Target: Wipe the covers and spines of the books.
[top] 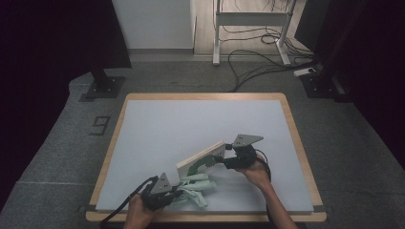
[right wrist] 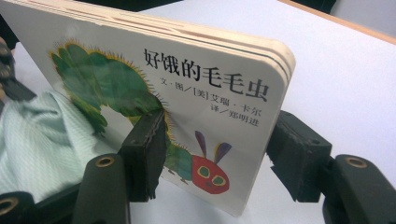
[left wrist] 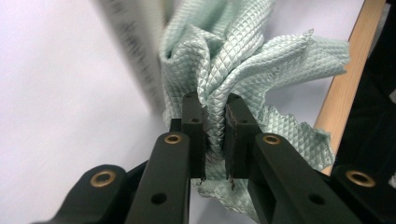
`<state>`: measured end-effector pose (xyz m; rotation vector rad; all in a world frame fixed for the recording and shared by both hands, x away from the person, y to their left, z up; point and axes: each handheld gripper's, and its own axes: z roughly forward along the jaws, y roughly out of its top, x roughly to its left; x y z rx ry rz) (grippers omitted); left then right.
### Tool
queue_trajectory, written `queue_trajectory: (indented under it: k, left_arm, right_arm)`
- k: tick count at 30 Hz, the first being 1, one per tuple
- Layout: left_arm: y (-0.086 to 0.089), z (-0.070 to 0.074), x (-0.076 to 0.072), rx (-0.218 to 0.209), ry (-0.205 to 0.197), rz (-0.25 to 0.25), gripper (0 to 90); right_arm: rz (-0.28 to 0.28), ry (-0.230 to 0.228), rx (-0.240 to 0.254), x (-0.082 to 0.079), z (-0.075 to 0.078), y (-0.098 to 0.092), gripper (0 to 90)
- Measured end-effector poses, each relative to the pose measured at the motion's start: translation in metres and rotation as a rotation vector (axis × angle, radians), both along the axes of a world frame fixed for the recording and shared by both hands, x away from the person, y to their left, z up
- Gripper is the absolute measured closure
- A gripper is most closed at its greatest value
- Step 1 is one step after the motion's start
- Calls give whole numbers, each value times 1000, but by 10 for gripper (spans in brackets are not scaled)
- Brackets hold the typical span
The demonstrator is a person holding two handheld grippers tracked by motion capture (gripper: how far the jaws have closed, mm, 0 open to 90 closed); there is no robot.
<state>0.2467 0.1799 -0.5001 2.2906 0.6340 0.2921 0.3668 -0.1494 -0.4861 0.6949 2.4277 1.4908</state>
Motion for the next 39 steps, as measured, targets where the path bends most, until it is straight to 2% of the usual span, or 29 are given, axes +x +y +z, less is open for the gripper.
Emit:
queue_trajectory:
  k: [5,7,9,12,16,18,22,28,32,37,39]
  left_arm:
    - [17,3,1,4,0,36,806]
    - [28,3,7,-6,1,65,804]
    - [31,1,12,-12,6,77,802]
    - [25,-7,18,-7,11,69,797]
    - [18,-15,25,-38,26,53,788]
    - [18,-16,30,-59,42,42,782]
    - [18,-14,31,-58,38,34,783]
    - [21,4,31,-82,24,19,783]
    - [22,24,31,-89,-1,6,783]
    - [26,48,32,-114,-13,-13,783]
    - [26,57,32,-112,-19,-18,782]
  right_arm:
    - [-2,1,-2,0,0,1,390]
    - [-3,-1,-5,-1,0,1,391]
    - [-2,-4,-6,-1,0,0,391]
    - [-1,-5,-4,-1,0,0,392]
    - [-3,-12,1,-2,-1,0,391]
    - [1,-15,4,-3,-1,-1,391]
    - [2,-20,9,-4,-2,-2,393]
    - [-2,-26,13,-5,-2,-2,397]
    - [0,-23,12,-5,-2,-3,400]
    - [-1,-26,10,-5,-2,-3,400]
    - [-2,-26,10,-5,-2,-3,401]
